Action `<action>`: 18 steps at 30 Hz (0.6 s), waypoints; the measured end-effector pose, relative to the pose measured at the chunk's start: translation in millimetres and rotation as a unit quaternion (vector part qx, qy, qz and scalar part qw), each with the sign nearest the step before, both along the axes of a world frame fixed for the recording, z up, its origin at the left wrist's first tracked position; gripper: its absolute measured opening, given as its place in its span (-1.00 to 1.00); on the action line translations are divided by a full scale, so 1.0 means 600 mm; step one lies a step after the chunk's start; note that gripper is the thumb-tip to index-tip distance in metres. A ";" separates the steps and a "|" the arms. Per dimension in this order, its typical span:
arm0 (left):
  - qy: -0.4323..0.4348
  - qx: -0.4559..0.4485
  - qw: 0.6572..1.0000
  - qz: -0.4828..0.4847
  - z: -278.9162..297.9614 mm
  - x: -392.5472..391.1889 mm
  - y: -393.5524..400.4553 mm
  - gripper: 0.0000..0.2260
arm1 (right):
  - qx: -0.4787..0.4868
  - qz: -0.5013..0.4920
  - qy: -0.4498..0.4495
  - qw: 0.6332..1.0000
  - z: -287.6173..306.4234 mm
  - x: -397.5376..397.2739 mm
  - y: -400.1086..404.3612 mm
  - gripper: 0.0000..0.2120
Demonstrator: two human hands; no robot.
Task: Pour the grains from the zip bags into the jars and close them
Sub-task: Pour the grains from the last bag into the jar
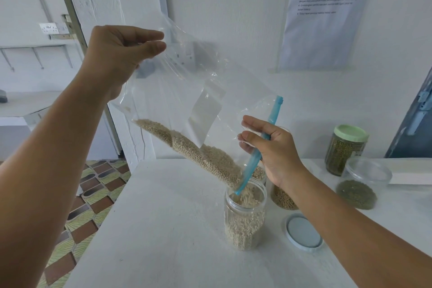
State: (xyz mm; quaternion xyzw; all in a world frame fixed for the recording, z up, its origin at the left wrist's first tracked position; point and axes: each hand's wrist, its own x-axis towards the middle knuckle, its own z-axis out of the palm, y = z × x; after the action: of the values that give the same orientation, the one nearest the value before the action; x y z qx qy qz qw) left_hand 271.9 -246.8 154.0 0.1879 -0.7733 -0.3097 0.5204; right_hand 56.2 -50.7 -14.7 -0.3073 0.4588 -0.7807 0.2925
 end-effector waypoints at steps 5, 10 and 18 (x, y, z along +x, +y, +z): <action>0.001 0.000 1.000 -0.004 -0.002 -0.002 -0.001 -0.73 | 0.001 0.003 -0.004 1.000 0.001 -0.002 0.002 -0.69; 0.007 0.005 1.000 -0.006 -0.001 -0.006 -0.001 -0.72 | 0.004 -0.001 0.000 1.000 0.000 -0.002 0.002 -0.69; 0.005 -0.001 1.000 -0.015 -0.005 -0.006 0.002 -0.72 | 0.006 -0.004 0.003 1.000 -0.002 -0.002 0.004 -0.70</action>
State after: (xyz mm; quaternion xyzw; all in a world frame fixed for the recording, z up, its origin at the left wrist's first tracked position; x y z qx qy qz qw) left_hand 268.4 -245.4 150.9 0.1741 -0.7736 -0.3173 0.5203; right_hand 54.8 -48.3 -15.9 -0.3059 0.4655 -0.7781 0.2905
